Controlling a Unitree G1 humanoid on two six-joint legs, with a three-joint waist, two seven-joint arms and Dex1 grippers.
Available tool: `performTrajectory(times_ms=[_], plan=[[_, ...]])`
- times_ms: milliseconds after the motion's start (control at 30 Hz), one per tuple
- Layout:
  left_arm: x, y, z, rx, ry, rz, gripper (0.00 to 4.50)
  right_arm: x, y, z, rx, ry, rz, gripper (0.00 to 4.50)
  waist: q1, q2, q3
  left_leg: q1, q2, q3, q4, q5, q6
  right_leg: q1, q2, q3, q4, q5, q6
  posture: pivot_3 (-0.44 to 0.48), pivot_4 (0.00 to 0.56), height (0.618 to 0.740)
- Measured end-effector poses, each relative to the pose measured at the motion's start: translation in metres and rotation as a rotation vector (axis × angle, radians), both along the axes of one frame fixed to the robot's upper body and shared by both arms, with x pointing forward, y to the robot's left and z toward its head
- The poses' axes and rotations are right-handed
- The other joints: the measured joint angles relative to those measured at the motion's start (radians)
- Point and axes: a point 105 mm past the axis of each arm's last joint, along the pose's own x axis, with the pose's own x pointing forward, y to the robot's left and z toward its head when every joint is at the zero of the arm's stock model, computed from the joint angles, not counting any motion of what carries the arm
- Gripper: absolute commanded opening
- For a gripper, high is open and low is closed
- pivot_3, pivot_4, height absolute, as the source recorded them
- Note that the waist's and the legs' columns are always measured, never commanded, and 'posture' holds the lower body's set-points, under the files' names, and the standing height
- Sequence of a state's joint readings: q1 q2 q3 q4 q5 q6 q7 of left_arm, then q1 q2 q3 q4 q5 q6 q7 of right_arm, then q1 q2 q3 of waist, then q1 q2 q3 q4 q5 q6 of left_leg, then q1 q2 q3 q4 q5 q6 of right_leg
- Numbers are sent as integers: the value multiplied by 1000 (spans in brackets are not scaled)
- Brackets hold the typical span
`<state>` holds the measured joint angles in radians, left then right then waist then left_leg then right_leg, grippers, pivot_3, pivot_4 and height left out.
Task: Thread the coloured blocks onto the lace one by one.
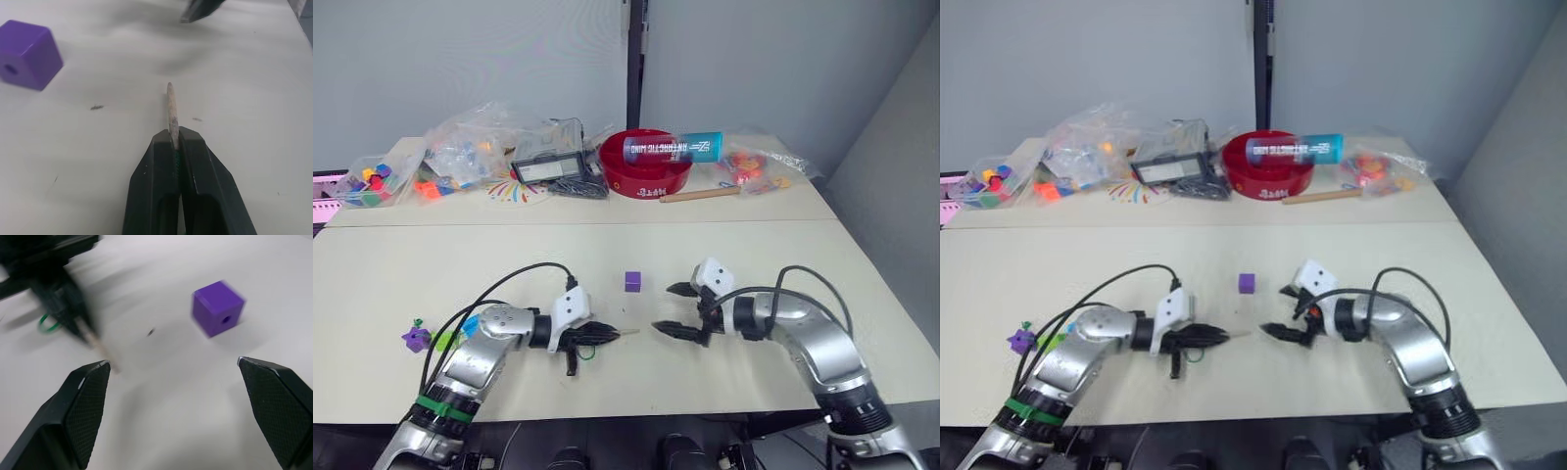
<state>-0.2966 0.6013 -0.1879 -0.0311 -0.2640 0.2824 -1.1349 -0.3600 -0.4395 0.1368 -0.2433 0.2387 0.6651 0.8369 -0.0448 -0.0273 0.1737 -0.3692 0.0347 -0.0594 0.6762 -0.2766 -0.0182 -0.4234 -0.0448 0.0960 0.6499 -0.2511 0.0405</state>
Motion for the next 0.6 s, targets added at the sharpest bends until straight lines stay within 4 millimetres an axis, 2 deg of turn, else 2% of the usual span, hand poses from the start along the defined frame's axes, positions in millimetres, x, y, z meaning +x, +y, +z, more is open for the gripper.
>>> performTrajectory(times_ms=[300,600], plan=[[-5,12,6,-24,5,40,0,26,25,-14,127,-71,-340,4473,0,0,0,0,0,0,0,0,0,0,0,0,0,0,0,0,150,740],[-6,14,6,-20,8,42,0,36,43,-23,157,-110,-460,4473,-2,0,0,0,0,0,-1,0,0,-1,0,0,0,1,0,0,150,740]])
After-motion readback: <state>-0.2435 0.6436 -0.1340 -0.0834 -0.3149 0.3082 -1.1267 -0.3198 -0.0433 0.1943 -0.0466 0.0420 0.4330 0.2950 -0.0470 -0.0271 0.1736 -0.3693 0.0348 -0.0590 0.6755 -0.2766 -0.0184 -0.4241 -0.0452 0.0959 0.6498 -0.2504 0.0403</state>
